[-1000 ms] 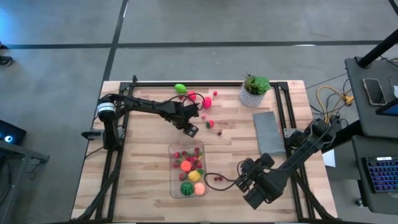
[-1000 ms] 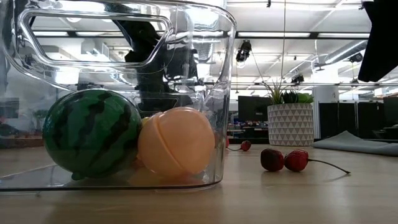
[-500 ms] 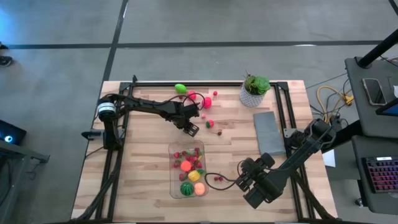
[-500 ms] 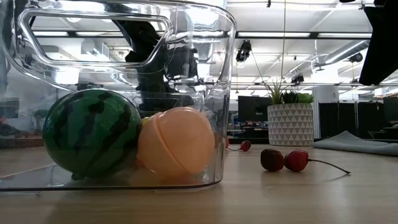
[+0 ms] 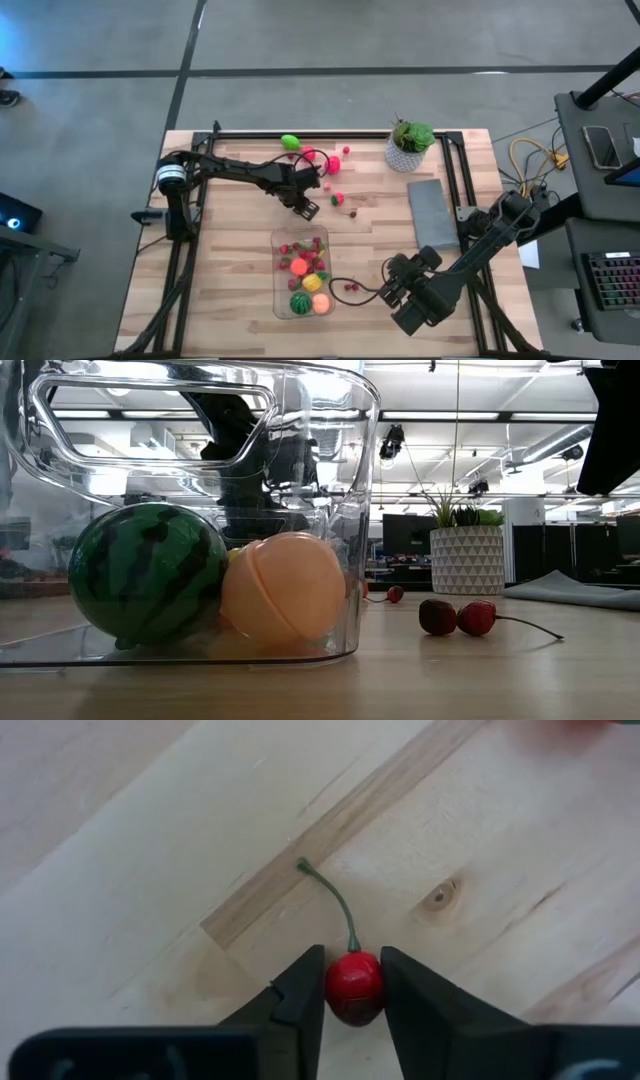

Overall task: Pick and placing Produce into tupperware
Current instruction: Put the red cherry into the transparent bin

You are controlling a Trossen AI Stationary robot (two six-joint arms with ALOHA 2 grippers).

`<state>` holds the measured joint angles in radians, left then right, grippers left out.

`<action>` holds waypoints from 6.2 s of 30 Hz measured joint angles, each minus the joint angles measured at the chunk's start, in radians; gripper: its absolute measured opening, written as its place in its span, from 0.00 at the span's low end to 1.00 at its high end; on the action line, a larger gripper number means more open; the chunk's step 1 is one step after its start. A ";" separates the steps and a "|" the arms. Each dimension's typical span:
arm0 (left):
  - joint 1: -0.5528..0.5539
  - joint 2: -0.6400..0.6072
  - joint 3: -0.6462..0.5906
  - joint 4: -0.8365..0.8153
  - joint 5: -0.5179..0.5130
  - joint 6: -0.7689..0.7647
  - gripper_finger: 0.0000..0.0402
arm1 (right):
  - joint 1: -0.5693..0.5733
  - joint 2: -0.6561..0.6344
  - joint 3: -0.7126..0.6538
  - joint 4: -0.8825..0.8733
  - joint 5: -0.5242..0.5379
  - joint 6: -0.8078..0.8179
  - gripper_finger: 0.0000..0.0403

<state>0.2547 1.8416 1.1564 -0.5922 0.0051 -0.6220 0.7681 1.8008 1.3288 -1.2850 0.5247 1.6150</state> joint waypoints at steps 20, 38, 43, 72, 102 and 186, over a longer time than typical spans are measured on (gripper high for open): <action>-0.091 -0.365 0.002 -0.021 0.053 0.120 0.17 | 0.000 0.000 0.004 0.002 -0.007 -0.028 0.56; -0.538 -0.428 -0.001 -0.034 0.015 -0.314 0.18 | -0.001 -0.062 0.004 0.018 0.000 -0.137 0.56; -0.564 -0.362 -0.001 -0.047 0.009 -0.351 0.28 | 0.002 -0.079 0.006 0.022 -0.007 -0.098 0.56; -0.570 -0.517 0.002 -0.165 -0.097 -0.367 0.59 | -0.110 -0.089 -0.162 0.638 -0.178 -0.838 0.54; -0.568 -0.517 -0.001 -0.371 -0.201 -0.263 0.59 | -0.182 0.037 -0.335 1.090 -0.218 -1.144 0.56; -0.568 -0.568 0.000 -0.571 -0.350 -0.340 0.59 | -0.550 0.075 0.107 0.982 -0.662 -1.224 0.39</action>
<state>-0.3137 1.2738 1.1568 -1.1630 -0.3447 -0.9623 0.2184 1.8761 1.4359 -0.3031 -0.1375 0.3911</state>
